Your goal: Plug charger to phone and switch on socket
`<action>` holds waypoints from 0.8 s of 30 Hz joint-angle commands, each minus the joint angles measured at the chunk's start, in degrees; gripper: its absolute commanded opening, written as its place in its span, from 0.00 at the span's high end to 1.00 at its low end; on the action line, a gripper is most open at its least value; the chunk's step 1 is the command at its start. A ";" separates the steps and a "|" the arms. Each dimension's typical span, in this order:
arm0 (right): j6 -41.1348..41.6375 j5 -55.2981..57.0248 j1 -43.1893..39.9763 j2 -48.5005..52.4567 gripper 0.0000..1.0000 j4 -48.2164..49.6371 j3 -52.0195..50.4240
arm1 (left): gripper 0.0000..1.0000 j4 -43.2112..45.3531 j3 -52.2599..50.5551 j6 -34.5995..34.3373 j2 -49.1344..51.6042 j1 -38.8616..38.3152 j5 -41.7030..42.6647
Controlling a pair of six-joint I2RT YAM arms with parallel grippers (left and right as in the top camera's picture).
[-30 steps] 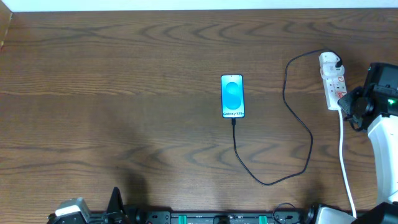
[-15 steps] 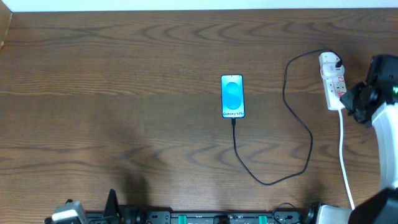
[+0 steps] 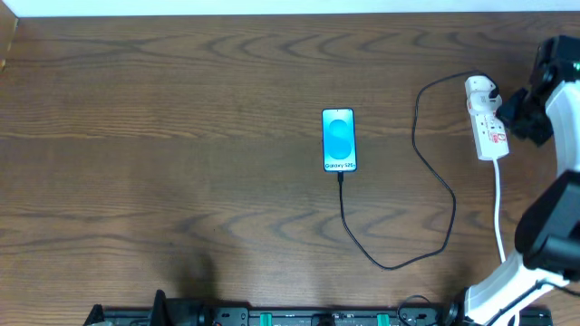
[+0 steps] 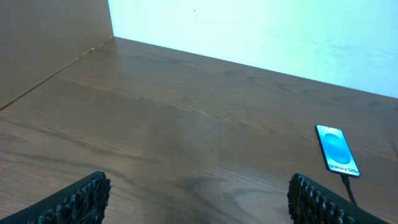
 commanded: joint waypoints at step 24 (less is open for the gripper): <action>-4.35 -5.81 -1.20 13.38 0.99 13.16 5.44 | 0.09 0.11 -0.39 0.92 -0.09 -0.22 -0.52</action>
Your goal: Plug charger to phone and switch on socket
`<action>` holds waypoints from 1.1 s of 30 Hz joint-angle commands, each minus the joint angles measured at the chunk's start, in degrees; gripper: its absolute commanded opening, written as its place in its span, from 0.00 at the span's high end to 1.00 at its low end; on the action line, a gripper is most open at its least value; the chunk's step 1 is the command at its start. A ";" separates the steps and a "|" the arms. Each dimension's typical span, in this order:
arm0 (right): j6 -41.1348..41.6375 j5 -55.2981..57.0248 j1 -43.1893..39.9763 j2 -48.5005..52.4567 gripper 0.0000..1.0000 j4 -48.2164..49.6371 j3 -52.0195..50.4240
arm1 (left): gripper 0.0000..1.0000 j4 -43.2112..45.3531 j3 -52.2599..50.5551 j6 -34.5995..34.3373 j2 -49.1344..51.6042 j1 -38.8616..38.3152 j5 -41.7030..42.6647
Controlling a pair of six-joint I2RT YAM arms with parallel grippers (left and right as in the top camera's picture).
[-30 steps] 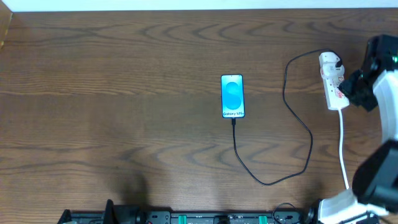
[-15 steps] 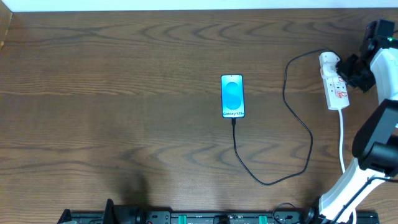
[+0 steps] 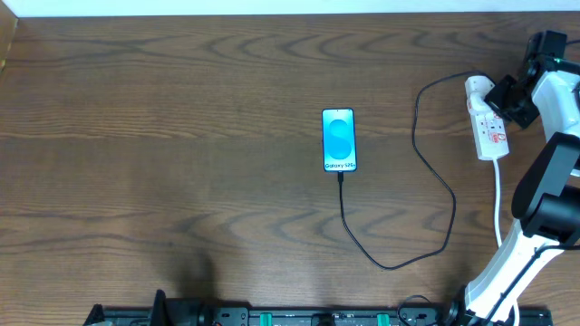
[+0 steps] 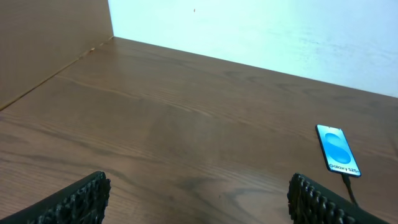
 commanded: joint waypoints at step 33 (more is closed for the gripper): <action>-2.08 -6.10 2.25 5.38 0.99 3.02 -3.50 | 0.09 0.11 -0.37 0.76 -0.09 -0.22 -0.52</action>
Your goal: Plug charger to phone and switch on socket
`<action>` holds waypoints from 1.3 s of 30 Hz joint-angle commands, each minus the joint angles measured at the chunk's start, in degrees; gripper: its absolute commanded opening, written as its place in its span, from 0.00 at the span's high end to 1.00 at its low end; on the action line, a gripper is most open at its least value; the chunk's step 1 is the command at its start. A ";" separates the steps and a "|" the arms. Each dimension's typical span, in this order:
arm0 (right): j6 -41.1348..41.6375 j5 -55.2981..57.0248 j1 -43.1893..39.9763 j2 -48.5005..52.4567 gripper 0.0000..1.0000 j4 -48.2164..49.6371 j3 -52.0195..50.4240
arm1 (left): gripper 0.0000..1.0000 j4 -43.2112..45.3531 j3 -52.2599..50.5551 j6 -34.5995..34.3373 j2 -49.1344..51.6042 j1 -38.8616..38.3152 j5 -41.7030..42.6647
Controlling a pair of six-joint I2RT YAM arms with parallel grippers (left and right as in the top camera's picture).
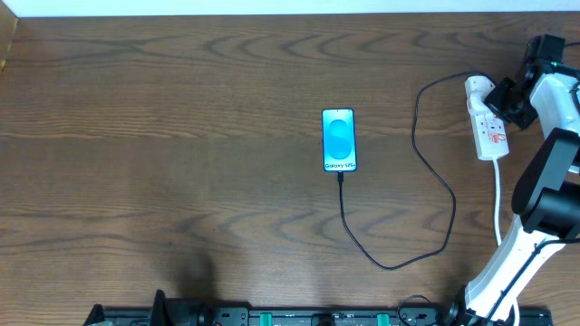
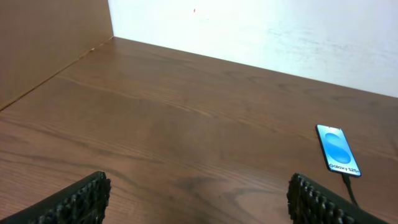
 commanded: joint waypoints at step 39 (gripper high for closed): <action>3.76 -9.90 2.82 -47.58 0.99 2.73 -3.19 | 0.09 0.11 -0.37 0.76 -0.09 -0.22 -0.52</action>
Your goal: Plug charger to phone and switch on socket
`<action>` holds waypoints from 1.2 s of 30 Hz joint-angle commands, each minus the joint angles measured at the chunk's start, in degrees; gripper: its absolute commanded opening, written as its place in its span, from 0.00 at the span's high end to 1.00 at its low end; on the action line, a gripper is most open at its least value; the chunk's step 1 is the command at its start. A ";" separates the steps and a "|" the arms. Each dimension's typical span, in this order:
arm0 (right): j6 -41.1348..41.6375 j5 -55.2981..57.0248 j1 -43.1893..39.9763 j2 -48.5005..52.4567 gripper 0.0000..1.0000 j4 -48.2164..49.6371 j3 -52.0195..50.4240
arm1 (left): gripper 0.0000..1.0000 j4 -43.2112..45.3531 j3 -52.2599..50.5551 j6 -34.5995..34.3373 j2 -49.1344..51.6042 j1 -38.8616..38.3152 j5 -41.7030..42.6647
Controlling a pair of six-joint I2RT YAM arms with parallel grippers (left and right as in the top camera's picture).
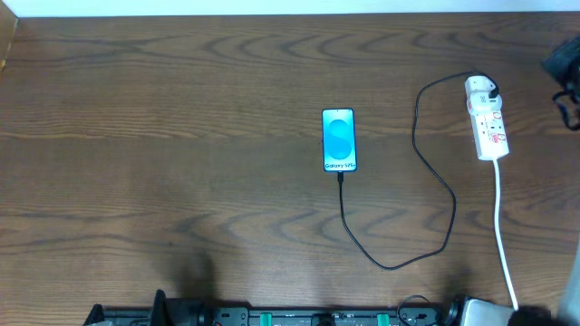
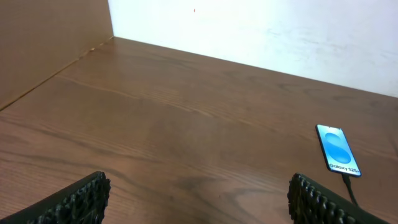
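Observation:
The phone (image 1: 339, 139) lies face up mid-table with its screen lit, and shows again at the right of the left wrist view (image 2: 337, 149). A black cable (image 1: 435, 181) runs from its lower end in a loop to the white power strip (image 1: 487, 129) at the far right, where a white plug (image 1: 480, 88) sits in the top socket. The strip's switch is too small to read. A dark part of my right arm (image 1: 565, 81) shows at the right edge, apart from the strip; its jaws cannot be made out. My left gripper (image 2: 199, 199) is open over bare wood.
The strip's white cord (image 1: 500, 226) runs down toward the front edge on the right. A brown side wall (image 2: 43, 43) rises at the table's left. A pale back wall (image 2: 261, 31) closes the far edge.
My right arm, which had its gripper at the top end of the power strip, now sits at the right frame edge, away from the strip. Phone, cable, strip and left gripper have not moved.
First my right gripper was against the right side of the power strip. At the two following moments it stood at the strip's top end beside the plug. Now it is off at the right edge. The phone stayed lit with the cable in it throughout.

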 commanded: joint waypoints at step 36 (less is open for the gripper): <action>0.39 -16.35 9.99 -18.36 0.88 2.40 0.13 | 0.09 29.83 -24.63 -7.08 -0.09 -0.22 -0.31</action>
